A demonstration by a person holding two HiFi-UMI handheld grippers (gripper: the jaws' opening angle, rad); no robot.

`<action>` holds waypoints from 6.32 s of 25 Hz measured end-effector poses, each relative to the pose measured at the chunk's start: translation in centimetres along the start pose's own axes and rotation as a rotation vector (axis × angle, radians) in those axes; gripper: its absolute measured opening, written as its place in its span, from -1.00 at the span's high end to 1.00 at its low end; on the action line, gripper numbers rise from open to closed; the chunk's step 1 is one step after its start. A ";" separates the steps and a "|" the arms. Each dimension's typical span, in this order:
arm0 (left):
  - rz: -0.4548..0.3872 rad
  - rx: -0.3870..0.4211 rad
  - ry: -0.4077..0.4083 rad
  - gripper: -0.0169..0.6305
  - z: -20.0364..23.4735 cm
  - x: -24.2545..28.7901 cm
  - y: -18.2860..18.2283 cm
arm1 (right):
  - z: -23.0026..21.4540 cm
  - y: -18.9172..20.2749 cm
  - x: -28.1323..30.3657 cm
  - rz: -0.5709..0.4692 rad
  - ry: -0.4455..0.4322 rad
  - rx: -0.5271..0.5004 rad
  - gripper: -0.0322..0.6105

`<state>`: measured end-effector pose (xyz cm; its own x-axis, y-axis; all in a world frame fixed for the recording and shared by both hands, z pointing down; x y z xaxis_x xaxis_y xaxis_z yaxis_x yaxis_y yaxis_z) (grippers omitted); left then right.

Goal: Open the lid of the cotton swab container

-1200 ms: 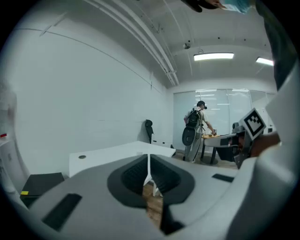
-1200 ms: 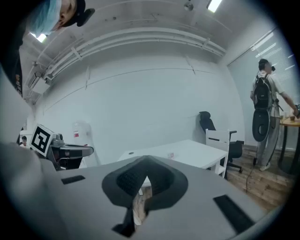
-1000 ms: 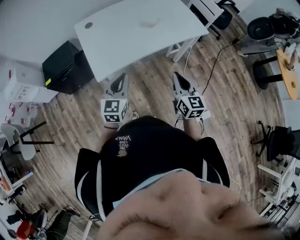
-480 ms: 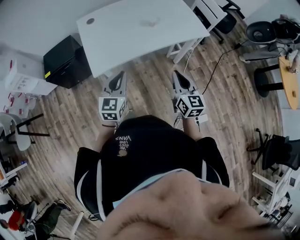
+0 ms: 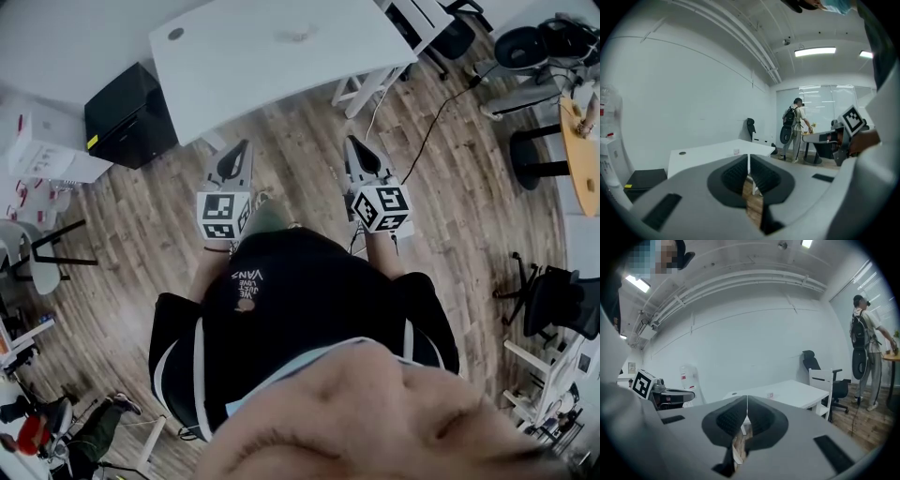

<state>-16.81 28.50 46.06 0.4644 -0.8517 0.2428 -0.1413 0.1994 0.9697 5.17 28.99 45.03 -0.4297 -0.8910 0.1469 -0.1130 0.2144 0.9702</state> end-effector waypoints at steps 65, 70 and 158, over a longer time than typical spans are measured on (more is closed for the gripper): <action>0.039 0.007 0.173 0.86 15.8 29.1 -5.2 | -11.3 -6.4 28.8 0.008 0.120 0.009 0.86; 0.035 0.001 0.153 0.86 16.0 31.7 -6.1 | -13.0 -7.2 30.9 0.013 0.091 0.000 0.86; 0.105 -0.013 0.182 0.86 11.7 47.6 0.4 | -23.2 -6.7 42.2 0.140 -0.176 -0.024 0.86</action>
<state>-4.98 -17.60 57.63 0.5978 -0.7248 0.3425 -0.1862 0.2900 0.9387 8.60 -19.35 49.17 -0.5894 -0.7694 0.2464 -0.0211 0.3196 0.9473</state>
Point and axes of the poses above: the fingertips, and each gripper's own axes: x forward along the fingers, z to its left, y out of its underside, the point moved 1 cm from there along -x, backward along the fingers
